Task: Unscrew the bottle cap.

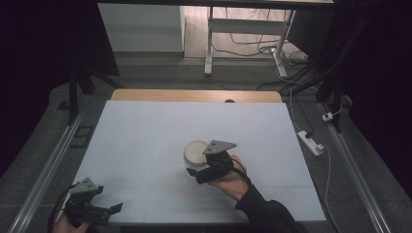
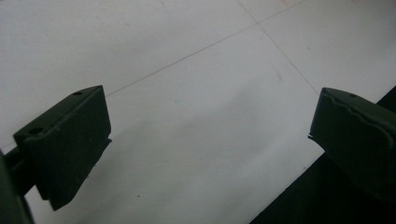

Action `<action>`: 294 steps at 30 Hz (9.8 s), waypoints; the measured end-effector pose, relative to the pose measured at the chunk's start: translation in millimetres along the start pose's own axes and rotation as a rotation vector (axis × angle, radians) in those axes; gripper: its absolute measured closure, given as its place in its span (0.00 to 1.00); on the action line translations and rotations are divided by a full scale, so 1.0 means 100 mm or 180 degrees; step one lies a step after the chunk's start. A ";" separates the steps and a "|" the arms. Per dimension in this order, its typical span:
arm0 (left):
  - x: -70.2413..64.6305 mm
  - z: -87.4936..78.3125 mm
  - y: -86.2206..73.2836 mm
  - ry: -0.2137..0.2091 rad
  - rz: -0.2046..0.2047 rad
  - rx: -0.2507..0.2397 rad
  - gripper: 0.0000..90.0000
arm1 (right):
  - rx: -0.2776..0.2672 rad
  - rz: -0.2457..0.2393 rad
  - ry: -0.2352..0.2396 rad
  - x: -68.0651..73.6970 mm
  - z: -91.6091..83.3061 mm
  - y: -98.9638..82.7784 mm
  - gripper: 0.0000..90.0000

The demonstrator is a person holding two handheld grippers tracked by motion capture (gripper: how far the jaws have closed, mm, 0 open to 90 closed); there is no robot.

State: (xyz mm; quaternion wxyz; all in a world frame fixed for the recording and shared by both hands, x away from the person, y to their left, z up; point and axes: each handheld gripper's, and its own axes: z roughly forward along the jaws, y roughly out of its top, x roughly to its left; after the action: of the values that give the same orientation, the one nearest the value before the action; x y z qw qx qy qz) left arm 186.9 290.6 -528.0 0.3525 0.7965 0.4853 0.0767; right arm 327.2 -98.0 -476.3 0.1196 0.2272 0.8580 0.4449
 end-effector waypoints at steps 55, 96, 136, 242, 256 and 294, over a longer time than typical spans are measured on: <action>-0.38 0.35 1.00 -0.0627 0.0949 -0.0469 0.00 | -0.0050 -0.0107 0.0170 0.07 -0.04 0.02 0.07; -0.82 0.77 1.95 -0.1754 0.2055 -0.0407 0.00 | -0.0053 -0.0336 0.0557 0.22 0.00 0.02 0.07; -1.21 0.87 2.01 -0.0776 0.1380 -0.0556 0.05 | -0.0029 -0.0144 0.0120 0.16 0.01 0.01 0.07; -1.29 0.76 2.01 -0.0622 0.1415 -0.0512 0.09 | -0.0031 -0.0195 0.0094 0.21 0.01 0.01 0.07; -1.23 0.64 2.02 -0.0573 0.1356 -0.0601 0.09 | -0.0032 -0.0145 0.0075 0.16 -0.01 -0.01 0.07; -1.14 0.45 1.82 -0.0764 0.1425 -0.0657 0.09 | -0.0109 0.0063 -0.0229 -0.25 -0.12 0.02 0.07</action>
State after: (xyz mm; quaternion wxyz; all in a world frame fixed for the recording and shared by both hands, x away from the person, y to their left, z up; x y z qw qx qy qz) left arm 279.6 123.2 -420.6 0.4611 0.8472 0.2414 0.1068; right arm 344.8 -117.6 -467.5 0.1499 0.2494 0.8431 0.4523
